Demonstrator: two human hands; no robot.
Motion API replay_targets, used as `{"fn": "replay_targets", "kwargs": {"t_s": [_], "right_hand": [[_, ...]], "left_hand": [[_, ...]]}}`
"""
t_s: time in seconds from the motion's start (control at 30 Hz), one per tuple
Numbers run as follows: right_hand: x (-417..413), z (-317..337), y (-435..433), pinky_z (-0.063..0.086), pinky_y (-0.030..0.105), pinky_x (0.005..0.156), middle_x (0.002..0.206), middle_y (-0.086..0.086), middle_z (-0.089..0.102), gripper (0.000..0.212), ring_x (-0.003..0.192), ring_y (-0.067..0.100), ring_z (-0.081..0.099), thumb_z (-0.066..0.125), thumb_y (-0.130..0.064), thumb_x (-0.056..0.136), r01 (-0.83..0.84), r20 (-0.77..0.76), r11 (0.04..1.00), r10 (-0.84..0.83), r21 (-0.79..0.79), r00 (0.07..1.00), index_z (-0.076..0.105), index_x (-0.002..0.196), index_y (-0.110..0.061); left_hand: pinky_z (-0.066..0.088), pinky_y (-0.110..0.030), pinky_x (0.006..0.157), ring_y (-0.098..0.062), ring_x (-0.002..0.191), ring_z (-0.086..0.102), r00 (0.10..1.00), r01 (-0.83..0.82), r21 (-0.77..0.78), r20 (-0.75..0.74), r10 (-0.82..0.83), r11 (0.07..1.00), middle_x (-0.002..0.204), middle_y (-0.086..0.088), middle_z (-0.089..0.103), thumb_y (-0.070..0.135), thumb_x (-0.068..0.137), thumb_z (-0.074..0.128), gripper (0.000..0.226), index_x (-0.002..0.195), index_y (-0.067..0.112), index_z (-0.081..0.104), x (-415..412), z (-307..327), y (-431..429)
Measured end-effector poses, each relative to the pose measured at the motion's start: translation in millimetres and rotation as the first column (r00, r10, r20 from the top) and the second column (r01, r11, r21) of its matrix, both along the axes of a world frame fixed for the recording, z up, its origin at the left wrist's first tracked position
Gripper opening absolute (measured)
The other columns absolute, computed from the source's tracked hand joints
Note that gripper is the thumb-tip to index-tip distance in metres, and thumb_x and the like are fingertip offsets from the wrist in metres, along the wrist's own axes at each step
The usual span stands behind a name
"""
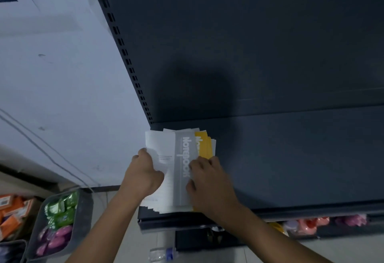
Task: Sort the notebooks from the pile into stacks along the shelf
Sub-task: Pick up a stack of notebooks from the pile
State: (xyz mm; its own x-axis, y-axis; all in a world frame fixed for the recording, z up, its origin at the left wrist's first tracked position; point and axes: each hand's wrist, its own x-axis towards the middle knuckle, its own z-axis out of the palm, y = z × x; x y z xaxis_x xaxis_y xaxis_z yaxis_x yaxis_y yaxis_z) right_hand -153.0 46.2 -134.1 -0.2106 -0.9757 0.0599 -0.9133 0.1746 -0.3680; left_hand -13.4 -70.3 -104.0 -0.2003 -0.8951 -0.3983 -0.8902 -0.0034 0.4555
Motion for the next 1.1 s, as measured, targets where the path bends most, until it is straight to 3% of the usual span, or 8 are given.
{"fn": "replay_targets", "kwargs": {"t_s": [0.23, 0.5, 0.67, 0.77, 0.83, 0.9, 0.97, 1.1], "right_hand": [[-1.6, 0.1, 0.4, 0.046, 0.039, 0.092, 0.125, 0.004, 0.057, 0.034, 0.111, 0.027, 0.045, 0.05, -0.03, 0.091, -0.022, -0.016, 0.999, 0.023, 0.029, 1.0, 0.056, 0.121, -0.016], [-1.8, 6.1, -2.6, 0.039, 0.035, 0.099, 0.126, 0.0, 0.056, 0.036, 0.116, 0.021, 0.04, 0.047, -0.033, 0.097, 0.066, 0.121, 0.997, -0.071, 0.046, 0.99, 0.047, 0.13, -0.018], [-5.0, 23.4, -6.0, 0.048, 0.036, 0.089, 0.102, -0.001, 0.053, 0.066, 0.105, 0.022, 0.052, 0.051, -0.034, 0.099, 0.209, 0.425, 0.976, -0.215, 0.062, 0.879, 0.015, 0.153, -0.023], [-12.2, 29.6, -6.1, 0.052, 0.031, 0.075, 0.111, -0.004, 0.059, 0.055, 0.09, 0.015, 0.059, 0.052, -0.03, 0.099, 0.279, 0.552, 0.957, -0.275, 0.079, 0.787, 0.026, 0.146, -0.024], [-17.9, 33.1, -2.0, 0.056, 0.041, 0.083, 0.118, 0.0, 0.063, 0.04, 0.095, 0.019, 0.063, 0.053, -0.029, 0.098, 0.314, 0.537, 0.946, -0.31, 0.087, 0.785, 0.039, 0.134, -0.02], [-24.2, 39.4, 5.9, 0.057, 0.045, 0.083, 0.112, 0.004, 0.065, 0.033, 0.094, 0.023, 0.065, 0.054, -0.031, 0.097, 0.354, 0.486, 0.929, -0.36, 0.108, 0.796, 0.045, 0.125, -0.016], [-32.8, 47.4, 16.2, 0.057, 0.045, 0.082, 0.109, 0.005, 0.064, 0.031, 0.093, 0.026, 0.065, 0.054, -0.033, 0.097, 0.4, 0.426, 0.907, -0.417, 0.134, 0.803, 0.046, 0.12, -0.014], [-55.6, 59.2, 43.5, 0.056, 0.041, 0.07, 0.101, 0.004, 0.06, 0.029, 0.088, 0.027, 0.062, 0.055, -0.033, 0.097, 0.503, 0.328, 0.854, -0.518, 0.136, 0.79, 0.046, 0.115, -0.013]], "left_hand": [[0.047, -0.031, 0.08, -0.028, 0.103, 0.056, 0.999, -0.028, -0.039, 0.02, 0.029, 0.999, 0.128, -0.012, 0.05, 0.009, 0.083, 0.067, 0.064, 0.14, 0.003, 0.039, 0.5, 6.3, 1.8], [0.044, -0.028, 0.057, -0.014, 0.075, 0.057, 0.95, -0.058, -0.011, -0.309, 0.052, 0.998, 0.097, -0.006, 0.061, 0.007, 0.093, 0.055, 0.021, 0.11, 0.008, 0.042, 11.7, 18.7, 10.1], [0.05, -0.033, 0.066, -0.017, 0.082, 0.061, 0.865, -0.068, 0.091, -0.49, 0.105, 0.993, 0.102, -0.005, 0.064, -0.005, 0.091, 0.05, 0.039, 0.122, 0.016, 0.039, 12.6, 27.2, 10.5], [0.052, -0.03, 0.072, -0.01, 0.094, 0.06, 0.832, 0.017, 0.058, -0.554, 0.018, 0.998, 0.109, 0.005, 0.061, -0.007, 0.094, 0.049, 0.052, 0.13, 0.027, 0.033, 3.0, 30.5, 13.2], [0.045, -0.016, 0.07, 0.0, 0.095, 0.055, 0.842, 0.121, -0.028, -0.526, -0.118, 0.992, 0.108, 0.016, 0.054, -0.005, 0.096, 0.046, 0.055, 0.131, 0.033, 0.029, -7.1, 28.7, 17.7], [0.042, -0.011, 0.075, -0.002, 0.097, 0.054, 0.863, 0.187, -0.135, -0.45, -0.228, 0.973, 0.112, 0.012, 0.053, -0.001, 0.097, 0.047, 0.049, 0.132, 0.029, 0.031, -19.6, 26.2, 22.3], [0.04, -0.022, 0.084, -0.011, 0.103, 0.05, 0.889, 0.223, -0.219, -0.355, -0.291, 0.95, 0.13, -0.003, 0.048, 0.009, 0.098, 0.051, 0.056, 0.148, 0.018, 0.027, -35.7, 25.9, 27.8], [0.036, -0.029, 0.081, -0.021, 0.1, 0.048, 0.893, 0.285, -0.355, -0.24, -0.382, 0.89, 0.14, -0.015, 0.039, 0.023, 0.098, 0.057, 0.075, 0.156, 0.013, 0.012, -71.9, 31.9, 49.4]]}}
